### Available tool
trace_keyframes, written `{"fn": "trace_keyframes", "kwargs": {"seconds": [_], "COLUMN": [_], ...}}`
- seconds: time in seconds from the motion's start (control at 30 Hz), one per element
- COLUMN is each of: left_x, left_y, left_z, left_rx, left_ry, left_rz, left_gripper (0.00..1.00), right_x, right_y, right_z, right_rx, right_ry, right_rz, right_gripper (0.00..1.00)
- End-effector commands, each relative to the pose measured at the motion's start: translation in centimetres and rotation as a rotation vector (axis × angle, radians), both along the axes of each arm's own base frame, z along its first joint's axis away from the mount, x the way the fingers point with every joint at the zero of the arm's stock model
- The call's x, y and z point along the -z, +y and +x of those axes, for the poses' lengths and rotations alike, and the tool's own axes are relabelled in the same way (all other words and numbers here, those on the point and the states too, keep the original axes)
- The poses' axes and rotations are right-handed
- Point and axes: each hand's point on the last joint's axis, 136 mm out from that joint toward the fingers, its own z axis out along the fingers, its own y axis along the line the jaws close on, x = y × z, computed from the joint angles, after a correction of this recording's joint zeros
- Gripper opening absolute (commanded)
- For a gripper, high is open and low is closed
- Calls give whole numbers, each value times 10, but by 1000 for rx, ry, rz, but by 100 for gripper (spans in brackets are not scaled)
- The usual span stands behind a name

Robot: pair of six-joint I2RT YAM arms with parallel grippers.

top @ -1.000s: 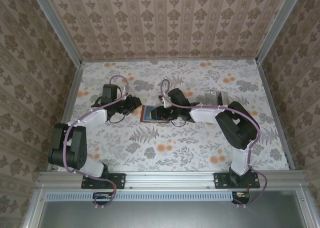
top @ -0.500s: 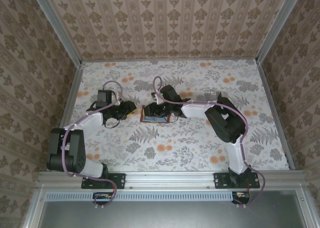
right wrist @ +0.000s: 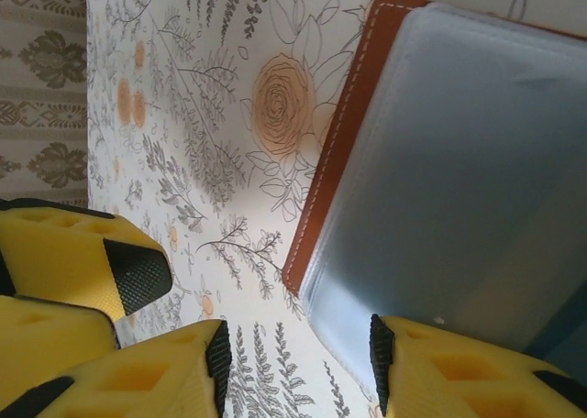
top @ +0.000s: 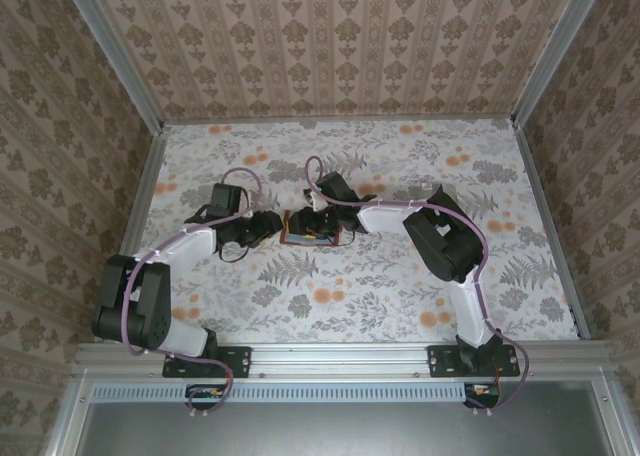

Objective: Put the credit cards into the card holder

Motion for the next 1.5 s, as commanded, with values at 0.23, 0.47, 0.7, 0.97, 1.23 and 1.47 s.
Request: {"fn": "trace_keyframes", "kwargs": {"seconds": [0.23,0.47,0.7,0.97,1.23,1.47], "left_x": [7,-2,-19,-47,-56,-68], "left_y": [-1,-23,-17,-10,-3,9], "left_z": [13,13,10,24,44,30], "left_rx": [57,119,135,127,117,99], "left_ry": [-62,-85,-108,-178,-152,-105], "left_rz": [178,225,281,347,318,226], "left_gripper": [48,50,50,52,52,52], "right_x": [-110,-121,-114,-71,-32,-36], "right_y": [-140,-276,-352,-394,-416,-420], "right_z": [16,9,0,10,31,44], "right_rx": [268,468,532,586,510,527], "right_ry": [-381,-352,-287,-113,-64,-105], "right_rz": [-314,-609,-820,-856,-1046,-1054], "right_gripper": [53,57,66,72,69,69]}}
